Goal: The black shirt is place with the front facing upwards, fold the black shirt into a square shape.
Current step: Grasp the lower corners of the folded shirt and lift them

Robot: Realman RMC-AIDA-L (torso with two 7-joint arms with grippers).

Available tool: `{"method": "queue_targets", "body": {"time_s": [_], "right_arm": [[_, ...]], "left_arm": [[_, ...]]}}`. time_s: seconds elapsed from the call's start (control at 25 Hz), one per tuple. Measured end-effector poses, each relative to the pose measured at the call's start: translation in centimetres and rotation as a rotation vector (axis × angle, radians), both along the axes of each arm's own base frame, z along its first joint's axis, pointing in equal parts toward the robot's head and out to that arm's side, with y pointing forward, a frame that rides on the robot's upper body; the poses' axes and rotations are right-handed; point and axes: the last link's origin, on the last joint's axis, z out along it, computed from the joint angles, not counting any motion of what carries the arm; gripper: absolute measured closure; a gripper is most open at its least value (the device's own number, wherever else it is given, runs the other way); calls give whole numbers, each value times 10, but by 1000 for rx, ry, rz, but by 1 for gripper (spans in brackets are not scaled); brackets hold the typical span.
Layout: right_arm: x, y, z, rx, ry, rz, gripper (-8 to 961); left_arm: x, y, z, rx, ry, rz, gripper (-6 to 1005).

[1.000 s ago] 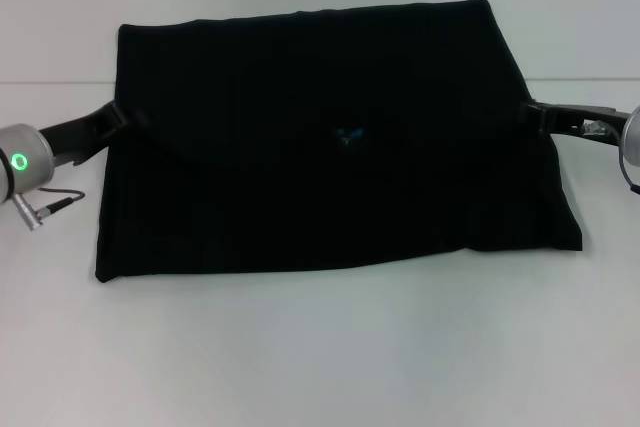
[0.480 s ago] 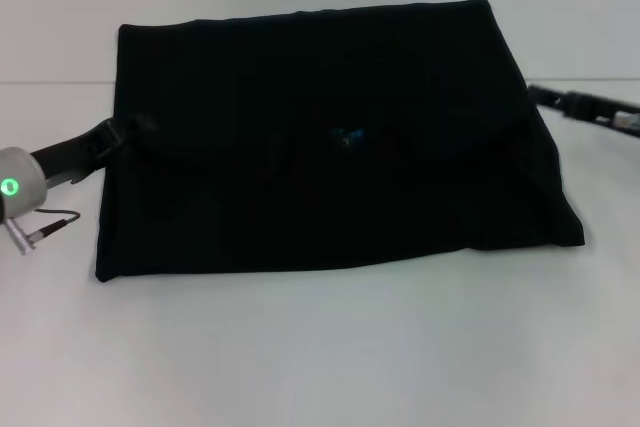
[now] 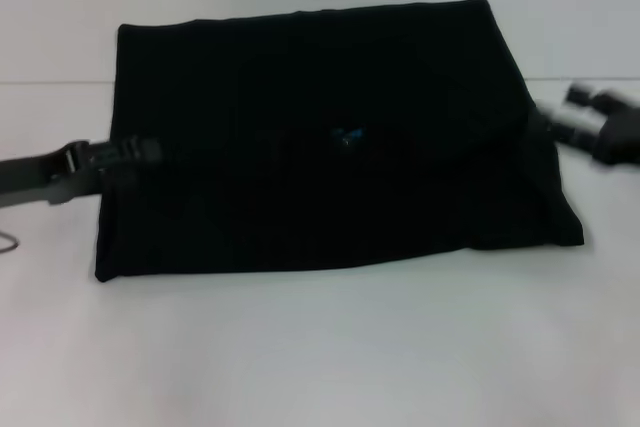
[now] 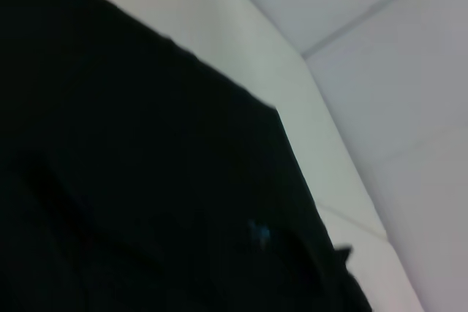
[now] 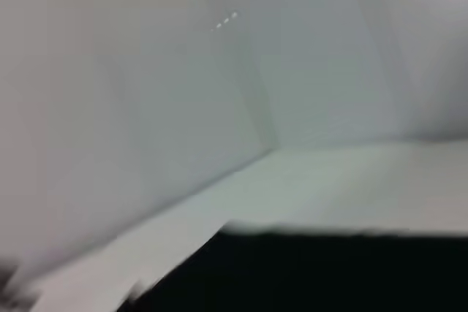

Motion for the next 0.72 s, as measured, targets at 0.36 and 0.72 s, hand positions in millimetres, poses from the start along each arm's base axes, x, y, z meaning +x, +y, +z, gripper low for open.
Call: {"method": "queue_targets", "body": {"time_s": [0.36, 0.72], "right_arm": [[-12, -43, -68, -214, -216, 312, 70], [-17, -48, -81, -271, -216, 342, 70]], "left_arm": [[-20, -23, 0, -124, 162, 0, 162], [-35, -16, -6, -70, 254, 65, 197]]}}
